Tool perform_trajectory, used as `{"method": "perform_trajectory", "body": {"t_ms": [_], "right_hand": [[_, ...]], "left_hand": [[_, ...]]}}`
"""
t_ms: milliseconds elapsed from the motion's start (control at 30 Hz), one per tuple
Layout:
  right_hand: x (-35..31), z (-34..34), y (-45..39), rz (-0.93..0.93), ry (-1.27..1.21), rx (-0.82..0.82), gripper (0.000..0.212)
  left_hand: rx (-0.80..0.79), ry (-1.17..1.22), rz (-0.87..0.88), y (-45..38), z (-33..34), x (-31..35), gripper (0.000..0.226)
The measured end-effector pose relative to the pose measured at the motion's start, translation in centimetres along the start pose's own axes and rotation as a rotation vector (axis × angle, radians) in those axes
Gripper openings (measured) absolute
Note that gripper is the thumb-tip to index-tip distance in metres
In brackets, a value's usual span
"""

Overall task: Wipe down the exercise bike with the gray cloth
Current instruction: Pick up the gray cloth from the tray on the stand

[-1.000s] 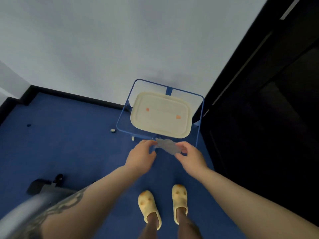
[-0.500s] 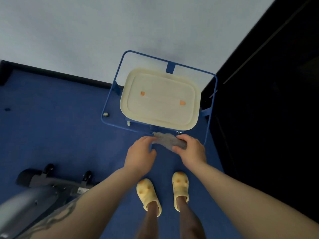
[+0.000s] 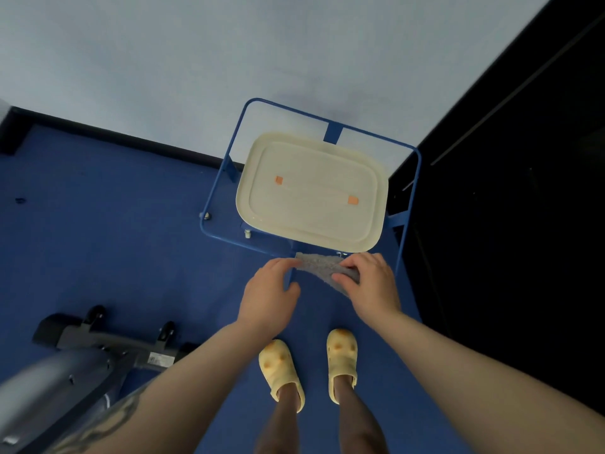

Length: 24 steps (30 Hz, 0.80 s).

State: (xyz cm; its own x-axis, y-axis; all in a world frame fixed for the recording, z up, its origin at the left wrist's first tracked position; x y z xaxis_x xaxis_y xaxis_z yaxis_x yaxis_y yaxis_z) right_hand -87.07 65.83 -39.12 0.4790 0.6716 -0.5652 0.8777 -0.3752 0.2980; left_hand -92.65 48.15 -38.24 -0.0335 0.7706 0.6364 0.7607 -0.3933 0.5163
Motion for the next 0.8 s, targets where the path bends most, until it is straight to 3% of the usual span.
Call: {"method": "perform_trajectory", "body": {"t_ms": [167,500,633,800], "right_hand": [[-3.1,-2.0,2.2,0.001,-0.191,-0.051,0.012],[-12.1,-9.5,8.1,0.047,-0.606,0.064,0.015],[-14.3,-9.3,10.3,0.090,-0.839,-0.091,0.027],[-17.3,-9.4,13.4,-0.053,-0.816,-0.284,0.023]], "left_hand": [[0.087,0.075,0.006,2.0,-4.0,0.6,0.044],[0.324,0.210,0.004,11.8,-12.3,3.2,0.040],[0.439,0.236,-0.023,16.5,-13.1,3.6,0.039],[0.613,0.302,-0.127,24.0,-12.3,2.3,0.037]]}}
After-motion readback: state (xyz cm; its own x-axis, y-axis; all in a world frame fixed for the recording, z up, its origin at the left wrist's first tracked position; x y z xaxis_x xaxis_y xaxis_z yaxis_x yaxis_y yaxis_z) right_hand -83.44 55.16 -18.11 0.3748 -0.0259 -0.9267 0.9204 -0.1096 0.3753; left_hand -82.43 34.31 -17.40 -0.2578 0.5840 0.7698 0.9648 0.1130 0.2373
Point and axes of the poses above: each hand's wrist, its own y-axis away from the middle knuckle, its own z-axis out of the palm, x = y × z, the point moved 9 cm from there along -y, towards the middle knuckle, and after that the axes turned 1 degree about -x, right-handed, at the moved point
